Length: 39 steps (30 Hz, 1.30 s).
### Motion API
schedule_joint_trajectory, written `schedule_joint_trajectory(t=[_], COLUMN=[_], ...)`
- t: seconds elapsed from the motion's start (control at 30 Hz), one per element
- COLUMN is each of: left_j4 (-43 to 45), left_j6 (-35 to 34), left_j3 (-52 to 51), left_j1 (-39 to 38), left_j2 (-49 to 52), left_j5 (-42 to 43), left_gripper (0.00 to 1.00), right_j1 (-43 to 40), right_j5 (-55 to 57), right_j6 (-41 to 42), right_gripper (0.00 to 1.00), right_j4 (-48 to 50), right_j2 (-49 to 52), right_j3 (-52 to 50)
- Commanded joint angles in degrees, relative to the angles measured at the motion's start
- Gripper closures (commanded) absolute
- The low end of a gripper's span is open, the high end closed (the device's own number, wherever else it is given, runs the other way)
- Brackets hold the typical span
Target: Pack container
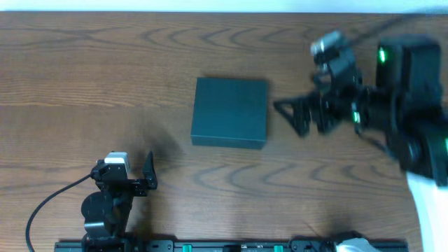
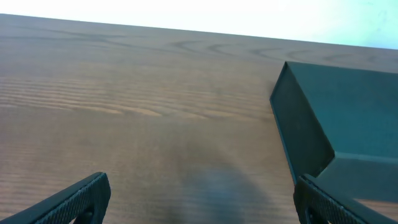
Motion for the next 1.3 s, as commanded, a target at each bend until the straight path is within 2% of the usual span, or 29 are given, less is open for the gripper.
schedule_joint_trajectory(t=[0.0, 0.27, 0.43, 0.53, 0.7, 0.9, 1.13, 1.27], left_j4=[-0.1, -0.1, -0.1, -0.1, -0.1, -0.1, -0.1, -0.1], left_j6=[0.6, 0.6, 0.6, 0.6, 0.6, 0.6, 0.6, 0.6], left_j3=[-1.4, -1.4, -1.4, -1.4, -1.4, -1.3, -1.4, -1.4], left_j1=[0.2, 0.2, 0.2, 0.2, 0.2, 0.2, 0.2, 0.2], left_j2=[-0.5, -0.5, -0.5, -0.5, -0.5, -0.5, -0.5, -0.5], left_j5=[0.6, 0.6, 0.6, 0.6, 0.6, 0.6, 0.6, 0.6], left_gripper=[0.05, 0.05, 0.05, 0.05, 0.05, 0.05, 0.05, 0.05], right_j1=[2.9, 3.2, 3.2, 3.2, 3.2, 3.2, 3.2, 3.3], right_j5=[2.9, 7.2, 9.8, 10.8, 11.7, 13.0, 13.0, 13.0], right_j6=[1.0, 0.9, 0.7, 0.7, 0.7, 0.7, 0.8, 0.8], right_gripper=[0.01, 0.01, 0.01, 0.01, 0.01, 0.01, 0.01, 0.01], right_j4=[0.6, 25.7, 41.0, 46.1, 47.3, 46.9, 47.0, 47.1], right_j2=[-6.2, -26.7, -38.0, -44.6, -54.2, -63.0, -71.0, -70.9], right_j3=[-9.0, -45.3, -64.1, -72.9, -81.7, -87.1, -90.9, -91.0])
